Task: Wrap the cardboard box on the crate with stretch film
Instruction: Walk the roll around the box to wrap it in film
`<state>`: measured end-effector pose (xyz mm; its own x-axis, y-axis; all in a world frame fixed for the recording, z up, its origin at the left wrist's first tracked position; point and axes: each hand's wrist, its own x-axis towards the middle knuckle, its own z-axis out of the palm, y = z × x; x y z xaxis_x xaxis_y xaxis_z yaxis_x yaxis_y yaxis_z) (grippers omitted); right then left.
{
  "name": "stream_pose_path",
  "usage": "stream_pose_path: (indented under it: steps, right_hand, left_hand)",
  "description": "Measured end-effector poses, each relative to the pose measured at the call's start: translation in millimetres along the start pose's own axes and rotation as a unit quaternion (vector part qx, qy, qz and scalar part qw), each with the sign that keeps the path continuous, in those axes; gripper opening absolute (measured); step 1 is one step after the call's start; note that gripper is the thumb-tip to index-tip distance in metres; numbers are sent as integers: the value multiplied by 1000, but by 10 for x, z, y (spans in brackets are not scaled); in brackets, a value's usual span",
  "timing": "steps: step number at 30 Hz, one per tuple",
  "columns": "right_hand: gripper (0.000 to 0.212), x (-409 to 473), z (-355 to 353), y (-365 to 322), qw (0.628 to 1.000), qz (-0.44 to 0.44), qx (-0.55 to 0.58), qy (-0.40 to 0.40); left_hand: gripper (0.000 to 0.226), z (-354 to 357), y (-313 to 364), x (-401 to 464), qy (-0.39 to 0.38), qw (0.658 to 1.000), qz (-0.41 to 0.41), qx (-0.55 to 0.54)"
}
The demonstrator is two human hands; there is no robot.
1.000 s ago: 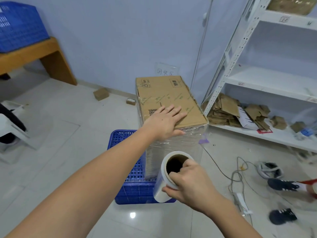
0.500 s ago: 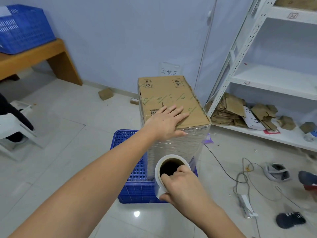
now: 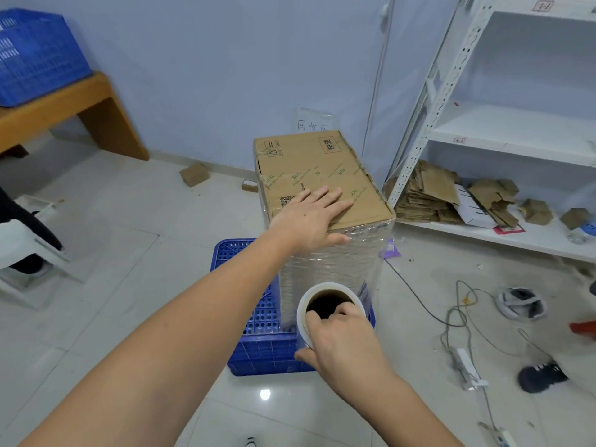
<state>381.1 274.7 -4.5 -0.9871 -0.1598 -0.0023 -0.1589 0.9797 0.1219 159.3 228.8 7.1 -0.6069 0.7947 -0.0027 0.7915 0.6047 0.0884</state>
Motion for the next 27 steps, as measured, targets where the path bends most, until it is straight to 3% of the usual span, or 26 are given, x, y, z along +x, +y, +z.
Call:
stream_pose_path:
  steps: [6, 9, 12, 15, 18, 23, 27]
  right_hand:
    - [32, -3, -127, -180, 990, 104, 77, -62]
    - [53, 79, -103, -352, 980, 190, 50, -1]
    - [52, 239, -34, -427, 964, 251, 26, 89]
    - [62, 343, -3, -502, 952, 273, 22, 138]
    - [71, 469, 3, -615, 940, 323, 19, 111]
    - [71, 659, -131, -698, 920, 386, -5, 73]
    - [65, 564, -46, -641, 924, 371, -4, 98]
  left_hand:
    - [86, 15, 0, -31, 8, 1000, 5, -14]
    - [91, -85, -36, -25, -9, 997, 28, -75]
    - [83, -296, -229, -71, -67, 982, 95, -151]
    - [89, -392, -571, -159, -98, 970, 206, -86]
    - [103, -288, -878, -247, -81, 957, 280, 16]
    - [122, 45, -966, -274, 9, 948, 300, 103]
    - [124, 56, -941, -212, 7, 948, 301, 103]
